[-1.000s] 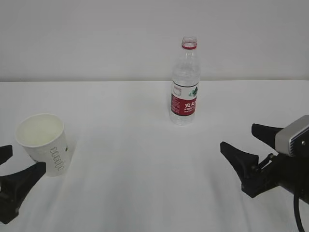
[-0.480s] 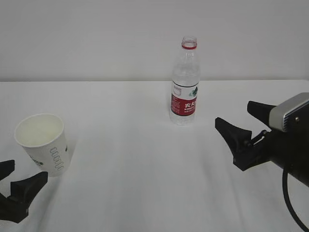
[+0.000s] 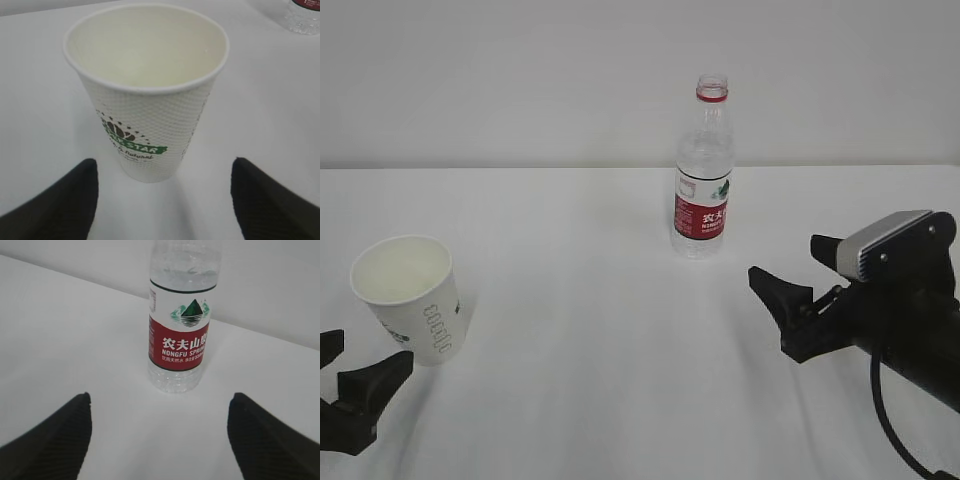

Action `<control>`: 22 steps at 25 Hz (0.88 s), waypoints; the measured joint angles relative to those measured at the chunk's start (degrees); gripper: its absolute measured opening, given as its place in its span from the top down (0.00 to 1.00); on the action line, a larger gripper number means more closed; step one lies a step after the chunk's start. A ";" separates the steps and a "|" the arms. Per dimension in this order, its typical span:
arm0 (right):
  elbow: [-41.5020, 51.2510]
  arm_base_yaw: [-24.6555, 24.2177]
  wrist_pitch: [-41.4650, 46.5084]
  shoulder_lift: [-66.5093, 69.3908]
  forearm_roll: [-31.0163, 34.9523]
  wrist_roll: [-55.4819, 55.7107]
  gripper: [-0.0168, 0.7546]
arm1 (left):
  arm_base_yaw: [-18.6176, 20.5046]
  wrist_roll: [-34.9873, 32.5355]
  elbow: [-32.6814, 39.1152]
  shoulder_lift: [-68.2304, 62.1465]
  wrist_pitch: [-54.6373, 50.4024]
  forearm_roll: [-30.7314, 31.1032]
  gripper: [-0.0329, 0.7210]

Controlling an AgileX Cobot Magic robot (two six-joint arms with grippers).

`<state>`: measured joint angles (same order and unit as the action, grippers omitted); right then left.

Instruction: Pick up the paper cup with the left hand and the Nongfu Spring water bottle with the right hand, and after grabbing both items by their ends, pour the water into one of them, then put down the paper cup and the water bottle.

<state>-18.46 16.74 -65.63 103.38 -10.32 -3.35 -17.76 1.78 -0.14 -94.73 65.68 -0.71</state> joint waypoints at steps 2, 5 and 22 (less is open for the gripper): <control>-1.49 0.00 0.00 1.03 0.00 0.00 0.15 | 0.00 0.00 0.00 0.00 0.13 0.00 0.16; -3.58 0.00 0.00 1.86 0.00 0.00 0.15 | 0.00 0.00 0.00 0.00 0.13 0.00 0.17; -12.21 0.00 0.00 10.13 -1.18 1.75 0.16 | 0.00 0.00 0.00 0.00 0.13 0.71 0.17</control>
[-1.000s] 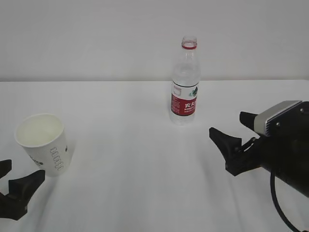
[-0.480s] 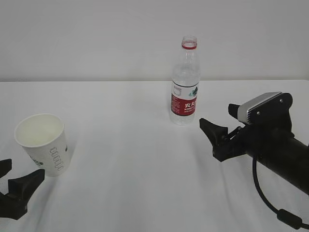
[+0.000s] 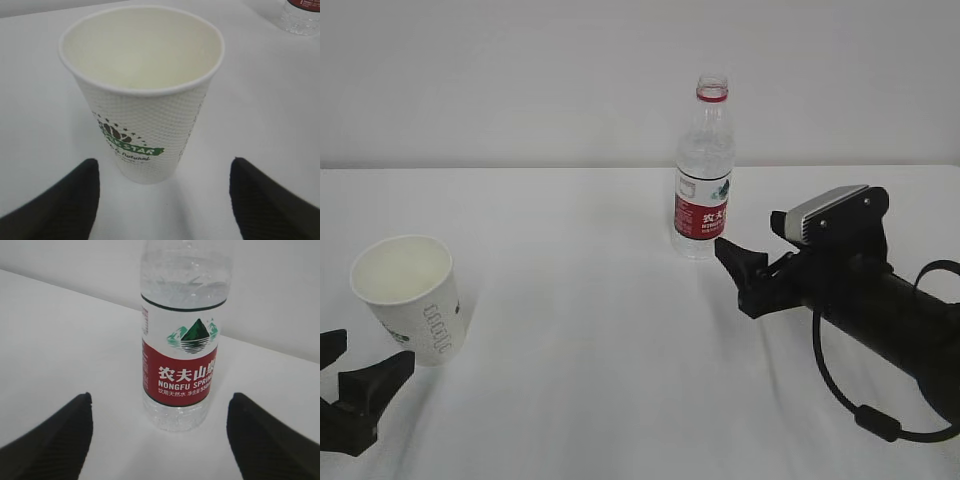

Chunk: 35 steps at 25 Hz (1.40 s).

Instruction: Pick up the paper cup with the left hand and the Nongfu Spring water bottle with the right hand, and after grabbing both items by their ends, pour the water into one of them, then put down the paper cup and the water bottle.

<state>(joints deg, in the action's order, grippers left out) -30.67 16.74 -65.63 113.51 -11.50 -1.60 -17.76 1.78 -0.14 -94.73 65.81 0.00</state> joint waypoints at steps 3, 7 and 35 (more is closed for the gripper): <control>-1.59 0.00 0.00 1.73 0.01 0.09 0.16 | 0.00 0.00 0.00 0.00 0.00 0.00 0.17; -4.08 0.00 0.00 3.73 0.01 0.09 0.16 | 0.00 0.00 0.00 0.00 0.00 0.00 0.17; -16.10 0.00 2.32 10.30 -0.47 0.44 0.16 | 0.00 0.00 -0.21 0.00 0.08 0.00 0.17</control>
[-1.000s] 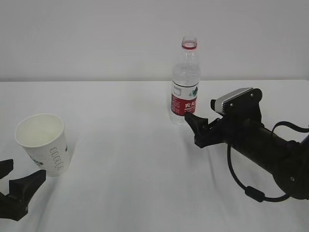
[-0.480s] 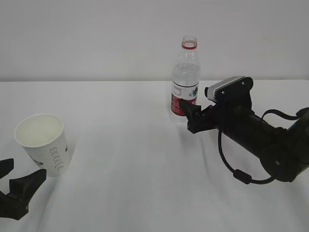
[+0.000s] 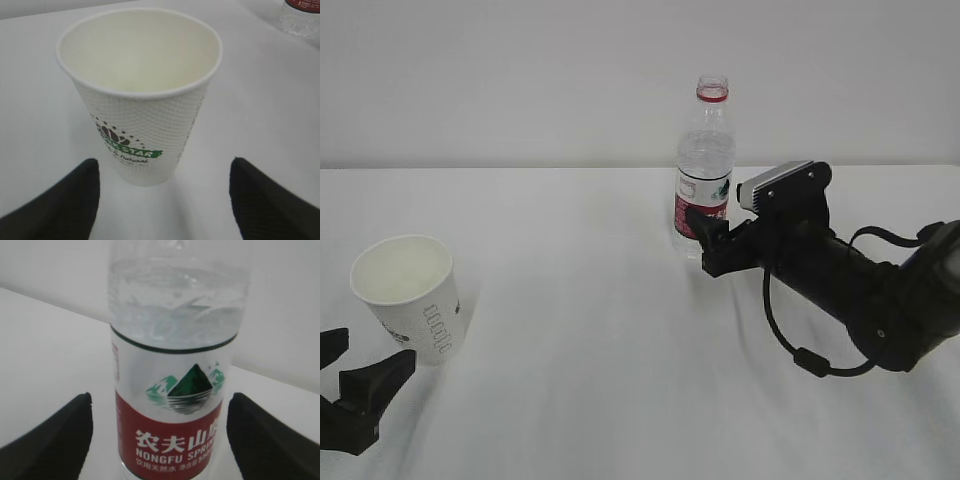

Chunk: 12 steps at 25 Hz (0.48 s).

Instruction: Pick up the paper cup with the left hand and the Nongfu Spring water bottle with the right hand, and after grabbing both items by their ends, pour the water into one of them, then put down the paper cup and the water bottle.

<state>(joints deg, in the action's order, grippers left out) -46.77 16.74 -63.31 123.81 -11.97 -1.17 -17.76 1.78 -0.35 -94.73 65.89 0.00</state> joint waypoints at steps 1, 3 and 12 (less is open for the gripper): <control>-0.42 0.00 0.00 0.25 0.00 0.11 0.16 | 0.00 0.00 0.00 0.00 0.00 0.00 0.17; -1.16 0.00 0.00 0.27 -0.10 0.18 0.16 | 0.00 0.00 0.00 0.00 0.00 0.00 0.17; -4.48 0.00 1.50 2.30 -0.23 0.46 0.16 | 0.00 -0.09 0.00 0.00 0.00 0.00 0.17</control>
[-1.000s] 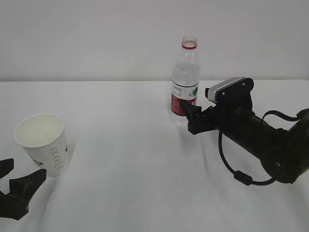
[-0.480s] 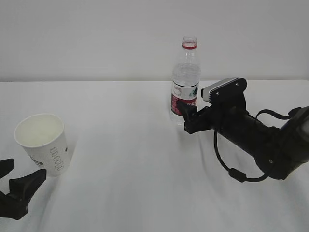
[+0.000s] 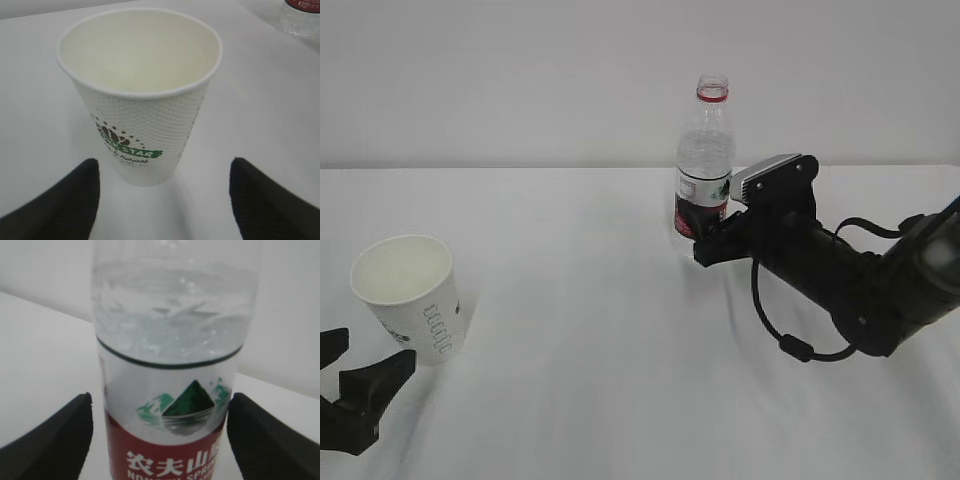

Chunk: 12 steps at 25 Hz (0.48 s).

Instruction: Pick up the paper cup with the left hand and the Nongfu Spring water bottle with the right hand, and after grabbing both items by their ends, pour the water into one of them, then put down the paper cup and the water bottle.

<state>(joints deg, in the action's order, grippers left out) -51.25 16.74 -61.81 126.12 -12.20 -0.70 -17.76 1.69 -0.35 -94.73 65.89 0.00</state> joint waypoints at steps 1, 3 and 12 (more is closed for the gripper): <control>0.00 0.00 0.09 0.44 -0.13 0.04 0.16 | 0.00 0.00 0.00 0.00 0.00 0.00 0.17; -0.13 0.00 0.09 0.95 -0.13 0.04 0.16 | 0.00 0.00 0.00 0.00 0.00 0.00 0.17; -3.13 0.00 0.13 3.25 -0.25 0.70 0.16 | 0.00 0.00 0.00 0.00 0.00 0.00 0.17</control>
<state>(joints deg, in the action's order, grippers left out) -54.38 16.74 -61.68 129.37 -12.45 0.00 -17.76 1.69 -0.35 -94.73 65.89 0.00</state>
